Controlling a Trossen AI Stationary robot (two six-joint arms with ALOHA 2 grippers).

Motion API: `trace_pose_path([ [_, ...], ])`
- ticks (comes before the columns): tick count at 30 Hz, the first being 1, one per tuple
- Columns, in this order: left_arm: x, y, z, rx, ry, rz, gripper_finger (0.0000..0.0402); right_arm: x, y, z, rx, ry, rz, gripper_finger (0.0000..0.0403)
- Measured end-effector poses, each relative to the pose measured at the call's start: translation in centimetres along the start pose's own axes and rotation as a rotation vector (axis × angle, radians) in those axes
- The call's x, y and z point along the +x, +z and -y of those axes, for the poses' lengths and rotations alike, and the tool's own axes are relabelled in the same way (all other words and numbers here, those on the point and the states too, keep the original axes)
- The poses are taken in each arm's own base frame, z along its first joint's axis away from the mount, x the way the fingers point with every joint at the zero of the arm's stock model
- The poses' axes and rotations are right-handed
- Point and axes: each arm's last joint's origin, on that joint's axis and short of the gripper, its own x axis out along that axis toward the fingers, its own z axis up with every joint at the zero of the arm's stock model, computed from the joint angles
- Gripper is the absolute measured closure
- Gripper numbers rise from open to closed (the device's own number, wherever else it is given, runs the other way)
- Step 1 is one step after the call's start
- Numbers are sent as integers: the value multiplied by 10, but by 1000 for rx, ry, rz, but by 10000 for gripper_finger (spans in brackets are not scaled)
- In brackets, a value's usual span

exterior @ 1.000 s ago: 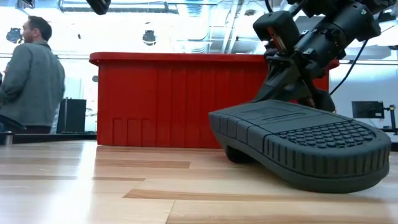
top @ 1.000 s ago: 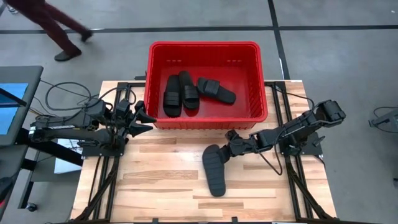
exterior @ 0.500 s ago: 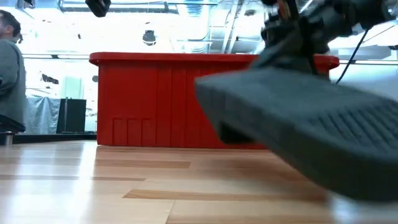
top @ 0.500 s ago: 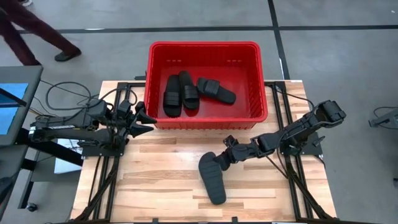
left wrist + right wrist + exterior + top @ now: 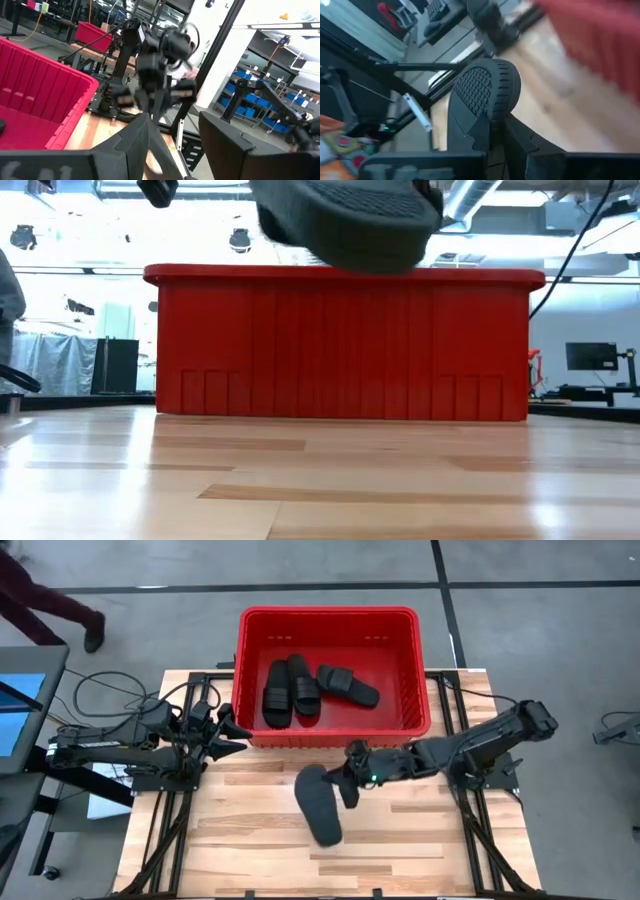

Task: Pick and place slides into bin
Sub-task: Put the black slide into the red bin

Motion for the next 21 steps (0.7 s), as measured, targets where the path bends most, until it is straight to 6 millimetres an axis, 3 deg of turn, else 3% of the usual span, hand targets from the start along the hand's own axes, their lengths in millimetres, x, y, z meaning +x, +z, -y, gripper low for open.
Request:
trace_pose_path([
  [3, 0, 0, 0, -3, 0, 1, 239, -17, 32, -12, -101, -29, 66, 384],
  [10, 0, 1, 0, -17, 11, 11, 239, -77, 100, -27, -344, -197, 256, 385],
  [15, 0, 1, 0, -23, 23, 22, 239, -109, 136, -24, -463, -360, 337, 386],
  [21, 0, 3, -2, -28, 76, 55, 239, -126, 171, -4, -575, -554, 408, 386],
])
